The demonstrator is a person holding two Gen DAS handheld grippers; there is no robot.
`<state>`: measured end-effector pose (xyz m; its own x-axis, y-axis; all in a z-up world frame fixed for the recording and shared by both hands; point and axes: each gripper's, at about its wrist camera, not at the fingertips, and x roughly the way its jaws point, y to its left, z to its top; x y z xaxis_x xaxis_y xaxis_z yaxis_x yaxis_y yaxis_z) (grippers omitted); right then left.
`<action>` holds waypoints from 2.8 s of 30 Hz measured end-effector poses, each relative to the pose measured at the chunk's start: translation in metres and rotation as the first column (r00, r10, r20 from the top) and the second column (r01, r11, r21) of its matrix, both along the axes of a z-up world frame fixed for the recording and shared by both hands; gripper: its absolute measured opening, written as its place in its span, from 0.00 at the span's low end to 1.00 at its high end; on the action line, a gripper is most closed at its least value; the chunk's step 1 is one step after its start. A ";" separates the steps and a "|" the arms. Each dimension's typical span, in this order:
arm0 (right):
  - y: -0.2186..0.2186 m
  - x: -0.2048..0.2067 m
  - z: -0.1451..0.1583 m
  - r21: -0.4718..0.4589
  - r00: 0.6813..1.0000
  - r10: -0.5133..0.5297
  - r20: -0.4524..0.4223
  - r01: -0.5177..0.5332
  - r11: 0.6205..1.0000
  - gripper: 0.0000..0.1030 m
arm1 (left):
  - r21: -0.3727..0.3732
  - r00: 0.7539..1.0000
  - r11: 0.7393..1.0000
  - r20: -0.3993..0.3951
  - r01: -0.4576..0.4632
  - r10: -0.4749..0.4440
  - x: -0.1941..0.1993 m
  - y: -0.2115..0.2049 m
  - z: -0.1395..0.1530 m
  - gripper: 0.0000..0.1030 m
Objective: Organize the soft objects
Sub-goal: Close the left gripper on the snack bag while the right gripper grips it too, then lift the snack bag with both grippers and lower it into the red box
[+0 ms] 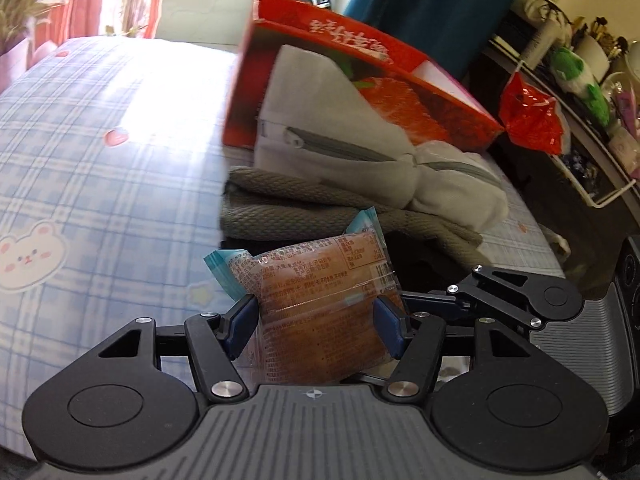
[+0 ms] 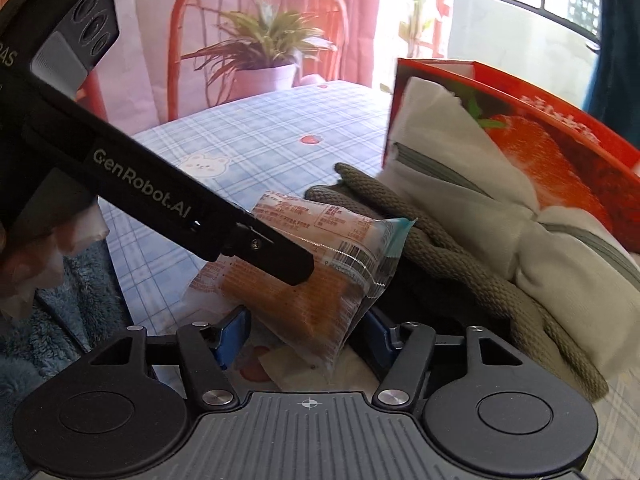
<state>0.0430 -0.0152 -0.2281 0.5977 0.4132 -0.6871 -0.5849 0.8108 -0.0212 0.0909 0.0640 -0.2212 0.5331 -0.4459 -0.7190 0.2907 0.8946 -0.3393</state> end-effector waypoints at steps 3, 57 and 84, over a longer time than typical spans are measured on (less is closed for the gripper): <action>-0.013 -0.005 0.003 0.020 0.999 -0.040 -0.001 0.040 0.999 0.56 | -0.007 1.000 0.999 0.003 0.031 -0.031 0.002 -0.011 0.001 0.63; -0.077 0.000 0.082 0.125 0.965 -0.162 0.206 0.138 0.982 0.44 | 0.004 0.959 0.991 0.252 0.133 -0.130 0.019 -0.079 0.084 0.62; -0.128 0.121 0.142 0.125 0.954 -0.154 0.257 0.126 0.984 0.44 | 0.024 0.945 0.991 0.299 0.129 -0.130 0.132 -0.124 0.138 0.63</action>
<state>0.1641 -0.1434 -0.0862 0.8090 0.3741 -0.4534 -0.4504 0.8901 -0.0693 0.2231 -0.0600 -0.0834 0.6620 -0.5230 -0.5369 0.4919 0.8436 -0.2153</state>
